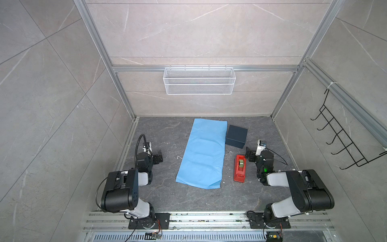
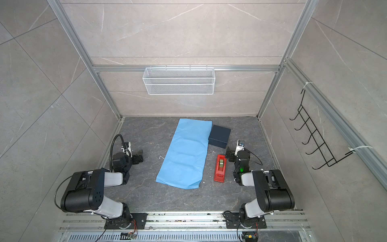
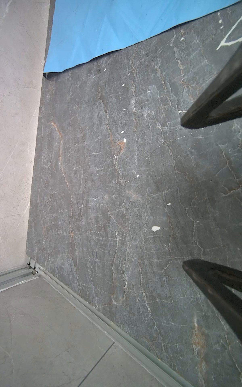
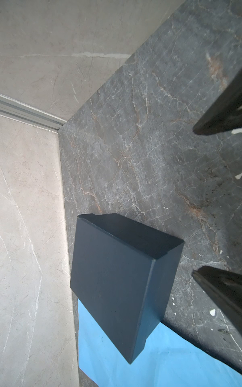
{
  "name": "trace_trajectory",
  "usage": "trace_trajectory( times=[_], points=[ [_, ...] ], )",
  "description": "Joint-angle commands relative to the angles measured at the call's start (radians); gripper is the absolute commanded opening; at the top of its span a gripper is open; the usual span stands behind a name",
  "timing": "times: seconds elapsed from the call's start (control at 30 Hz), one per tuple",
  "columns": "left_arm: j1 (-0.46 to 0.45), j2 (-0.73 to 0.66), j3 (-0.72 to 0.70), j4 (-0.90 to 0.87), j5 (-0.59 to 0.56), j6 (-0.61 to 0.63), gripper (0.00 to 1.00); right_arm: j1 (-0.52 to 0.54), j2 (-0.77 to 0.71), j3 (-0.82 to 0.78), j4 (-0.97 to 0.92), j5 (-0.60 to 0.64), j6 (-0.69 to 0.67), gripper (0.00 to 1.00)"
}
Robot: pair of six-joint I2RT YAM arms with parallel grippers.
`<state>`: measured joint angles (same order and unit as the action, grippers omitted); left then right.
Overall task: Wrap a gift box in wrapping paper
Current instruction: Rotate the wrapping paper at the center of the table.
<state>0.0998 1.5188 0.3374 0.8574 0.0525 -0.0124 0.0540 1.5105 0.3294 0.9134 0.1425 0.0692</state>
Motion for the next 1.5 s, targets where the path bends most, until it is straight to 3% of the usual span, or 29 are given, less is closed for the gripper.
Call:
trace_trajectory(
  times=[0.0, 0.63, 0.7, 0.83, 1.03, 1.17, 1.2, 1.3, 1.47],
  points=[
    [-0.004, -0.002, 0.018, 0.029, -0.011, -0.011, 1.0, 0.005, -0.002, 0.017, -0.009, 0.011, -0.014, 0.99],
    [-0.004, -0.006, 0.018, 0.026, -0.01, -0.012, 1.0, 0.004, 0.0, 0.017, -0.008, 0.011, -0.013, 0.99],
    [-0.003, -0.058, 0.052, -0.058, 0.016, -0.005, 1.0, 0.005, -0.001, 0.017, -0.009, 0.011, -0.013, 0.99],
    [-0.005, -0.161, 0.204, -0.422, 0.026, 0.023, 1.0, 0.006, -0.025, 0.013, -0.007, 0.018, -0.01, 0.99],
    [-0.015, -0.292, 0.494, -1.003, 0.079, 0.093, 1.0, 0.004, -0.276, 0.099, -0.349, -0.008, 0.01, 0.99],
    [-0.031, -0.346, 0.664, -1.267, 0.214, 0.148, 1.0, 0.004, -0.361, 0.291, -0.757, -0.105, 0.168, 0.99],
    [-0.032, -0.345, 0.691, -1.303, 0.238, 0.139, 1.0, 0.004, -0.352, 0.362, -0.871, -0.157, 0.191, 0.99],
    [-0.006, -0.334, 0.7, -1.327, 0.277, 0.046, 1.0, 0.015, -0.329, 0.433, -0.938, -0.374, 0.201, 0.99],
    [0.068, -0.329, 0.603, -1.262, 0.37, 0.002, 1.0, 0.136, -0.287, 0.546, -1.11, -0.466, 0.186, 1.0]
  ],
)
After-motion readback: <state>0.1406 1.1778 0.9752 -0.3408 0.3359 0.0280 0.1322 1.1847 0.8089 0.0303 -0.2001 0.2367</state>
